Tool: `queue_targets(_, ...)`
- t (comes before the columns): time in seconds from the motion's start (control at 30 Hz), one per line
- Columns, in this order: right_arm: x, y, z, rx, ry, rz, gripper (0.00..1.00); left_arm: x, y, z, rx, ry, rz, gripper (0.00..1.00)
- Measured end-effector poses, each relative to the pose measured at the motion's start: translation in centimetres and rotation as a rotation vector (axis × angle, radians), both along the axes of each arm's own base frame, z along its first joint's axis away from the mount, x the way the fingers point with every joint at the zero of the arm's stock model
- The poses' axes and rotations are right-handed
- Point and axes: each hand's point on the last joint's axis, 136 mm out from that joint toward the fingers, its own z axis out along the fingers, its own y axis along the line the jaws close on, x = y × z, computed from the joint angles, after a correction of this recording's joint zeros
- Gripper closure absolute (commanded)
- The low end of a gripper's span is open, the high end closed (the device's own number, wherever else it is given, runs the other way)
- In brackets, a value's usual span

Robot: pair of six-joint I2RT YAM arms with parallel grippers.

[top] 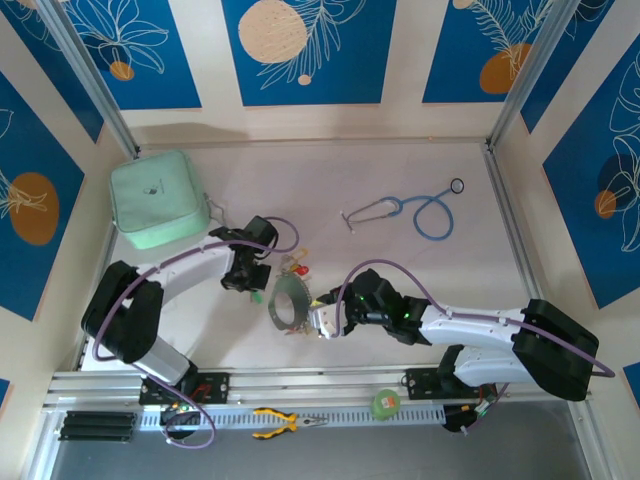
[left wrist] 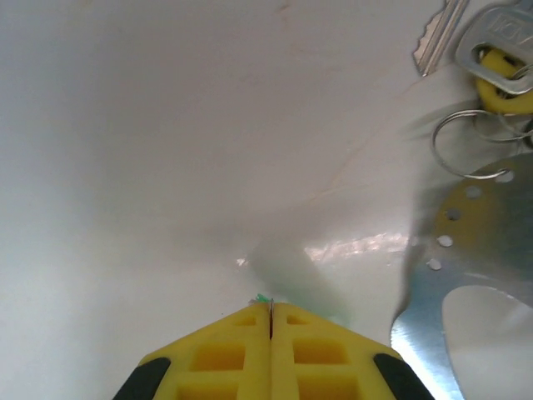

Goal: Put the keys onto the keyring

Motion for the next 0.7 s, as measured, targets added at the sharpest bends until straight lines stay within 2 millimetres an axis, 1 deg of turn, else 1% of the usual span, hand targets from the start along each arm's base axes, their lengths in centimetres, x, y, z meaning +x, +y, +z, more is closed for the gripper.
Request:
queue_targets(0.13, 0.0, -0.1, -0.1, -0.004, 0.003, 0.000, 1.00, 0.1, -0.2, -0.6, -0.042, 0.022, 0.021, 1.00)
queue_targets(0.37, -0.1, -0.2, -0.3, -0.012, 0.007, 0.000, 1.00, -0.1, -0.4, -2.0, -0.052, 0.068, 0.025, 1.00)
queue_targets(0.47, -0.1, -0.2, -0.3, -0.013, 0.008, 0.000, 1.00, 0.0, -0.4, -2.1, -0.054, 0.071, 0.029, 1.00)
queue_targets(0.5, -0.1, -0.2, -0.3, -0.013, 0.008, 0.000, 1.00, 0.0, -0.4, -2.2, -0.055, 0.071, 0.029, 0.95)
queue_targets(0.53, -0.1, -0.2, -0.3, -0.013, 0.008, 0.000, 1.00, 0.0, -0.5, -2.2, -0.056, 0.072, 0.029, 0.93)
queue_targets(0.7, -0.1, -0.2, -0.3, -0.014, 0.009, 0.000, 1.00, -0.1, -0.4, -2.2, -0.055, 0.075, 0.029, 0.87)
